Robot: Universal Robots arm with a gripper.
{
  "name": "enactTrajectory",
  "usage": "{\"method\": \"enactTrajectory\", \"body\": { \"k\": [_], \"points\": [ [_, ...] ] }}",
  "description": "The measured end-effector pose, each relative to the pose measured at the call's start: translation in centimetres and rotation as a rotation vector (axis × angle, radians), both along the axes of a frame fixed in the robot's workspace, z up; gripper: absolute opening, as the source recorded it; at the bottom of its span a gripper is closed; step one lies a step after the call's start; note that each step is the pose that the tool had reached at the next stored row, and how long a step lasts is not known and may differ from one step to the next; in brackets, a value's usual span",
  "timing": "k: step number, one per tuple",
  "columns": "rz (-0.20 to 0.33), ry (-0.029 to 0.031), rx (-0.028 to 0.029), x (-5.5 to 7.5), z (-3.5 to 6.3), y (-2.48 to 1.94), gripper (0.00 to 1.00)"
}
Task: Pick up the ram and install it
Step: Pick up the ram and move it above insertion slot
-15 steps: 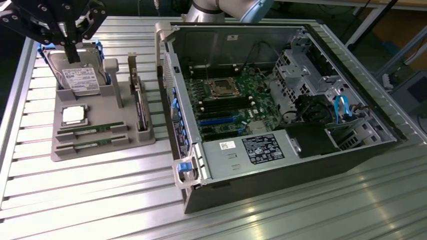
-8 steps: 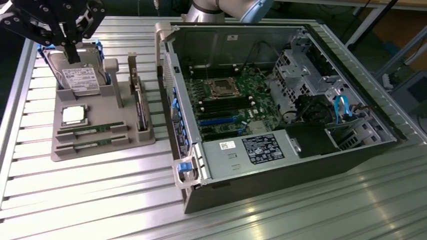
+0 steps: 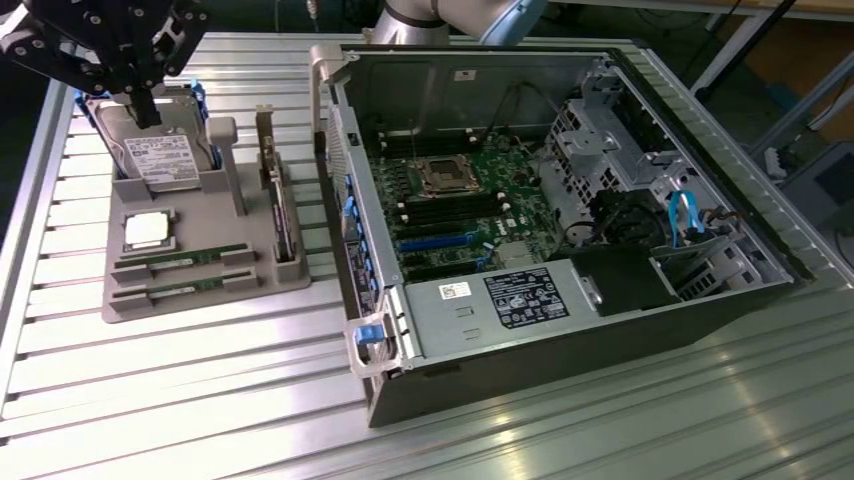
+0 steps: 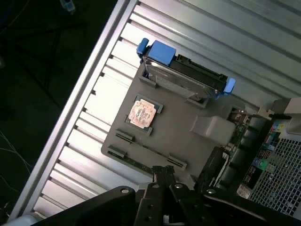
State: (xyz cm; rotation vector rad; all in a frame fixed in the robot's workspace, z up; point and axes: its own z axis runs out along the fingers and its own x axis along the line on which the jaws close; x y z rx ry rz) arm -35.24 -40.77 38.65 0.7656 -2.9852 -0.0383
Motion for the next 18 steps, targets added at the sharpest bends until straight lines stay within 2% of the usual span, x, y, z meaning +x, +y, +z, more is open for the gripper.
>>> {"method": "enactTrajectory", "body": {
  "k": [4, 8, 16, 18],
  "points": [
    [0.058, 0.0, 0.0, 0.0, 0.0, 0.0, 0.1],
    [0.176, 0.0, 0.0, 0.0, 0.0, 0.0, 0.1],
    [0.34, 0.0, 0.0, 0.0, 0.0, 0.0, 0.1],
    [0.407, 0.0, 0.0, 0.0, 0.0, 0.0, 0.1]
  ]
}}
